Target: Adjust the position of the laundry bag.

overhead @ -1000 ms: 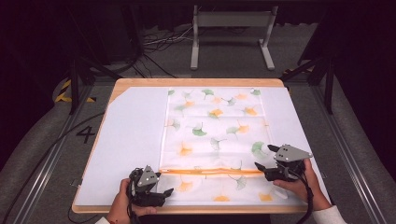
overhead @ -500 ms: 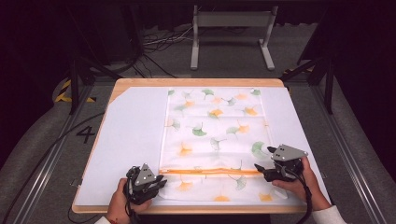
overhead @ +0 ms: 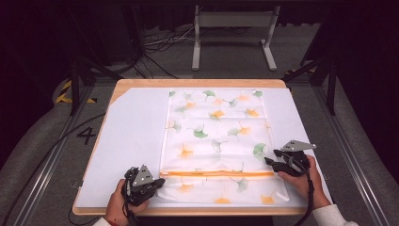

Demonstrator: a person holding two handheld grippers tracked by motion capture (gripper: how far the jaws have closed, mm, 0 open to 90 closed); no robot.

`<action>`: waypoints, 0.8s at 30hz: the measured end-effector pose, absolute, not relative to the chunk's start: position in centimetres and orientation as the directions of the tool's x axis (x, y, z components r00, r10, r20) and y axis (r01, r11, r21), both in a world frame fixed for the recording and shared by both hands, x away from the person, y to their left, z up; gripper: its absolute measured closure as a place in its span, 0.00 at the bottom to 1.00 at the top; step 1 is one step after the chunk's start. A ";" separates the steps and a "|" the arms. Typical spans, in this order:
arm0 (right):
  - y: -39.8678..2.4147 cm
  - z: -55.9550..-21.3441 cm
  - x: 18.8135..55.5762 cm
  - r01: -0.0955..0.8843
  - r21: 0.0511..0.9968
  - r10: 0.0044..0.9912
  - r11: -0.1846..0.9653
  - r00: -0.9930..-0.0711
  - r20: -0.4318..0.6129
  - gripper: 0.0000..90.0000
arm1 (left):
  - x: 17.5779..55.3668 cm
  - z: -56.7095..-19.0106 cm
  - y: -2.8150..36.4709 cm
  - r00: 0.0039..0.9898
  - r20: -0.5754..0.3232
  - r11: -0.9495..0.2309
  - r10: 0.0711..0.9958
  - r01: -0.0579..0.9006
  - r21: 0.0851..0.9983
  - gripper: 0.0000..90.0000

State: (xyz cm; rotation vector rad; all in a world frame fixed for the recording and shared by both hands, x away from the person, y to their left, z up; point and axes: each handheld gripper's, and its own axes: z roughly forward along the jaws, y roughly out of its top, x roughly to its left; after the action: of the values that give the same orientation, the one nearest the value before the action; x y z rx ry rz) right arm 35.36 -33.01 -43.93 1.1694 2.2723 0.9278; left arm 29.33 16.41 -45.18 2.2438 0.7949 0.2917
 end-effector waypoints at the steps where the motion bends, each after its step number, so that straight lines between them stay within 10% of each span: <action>1: -32.9 -43.9 35.3 0.546 0.720 0.822 0.429 -0.566 -0.061 0.68 | 29.3 -45.2 16.4 0.784 -0.027 -0.545 0.621 0.456 0.703 0.99; 8: -32.2 -43.7 35.5 0.548 0.708 0.809 0.445 -0.585 -0.056 0.98 | 29.2 -45.1 17.2 0.791 -0.031 -0.543 0.611 0.447 0.711 0.99; 24: -29.9 -43.3 34.7 0.505 0.669 0.748 0.546 -0.653 -0.118 0.90 | 28.6 -43.8 18.7 0.763 0.009 -0.480 0.646 0.397 0.782 0.99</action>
State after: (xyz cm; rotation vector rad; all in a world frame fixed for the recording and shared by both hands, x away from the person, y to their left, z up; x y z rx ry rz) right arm 34.72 -29.95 -43.34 1.0234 2.3942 0.8537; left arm 28.59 18.74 -43.79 2.1351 0.7775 0.3860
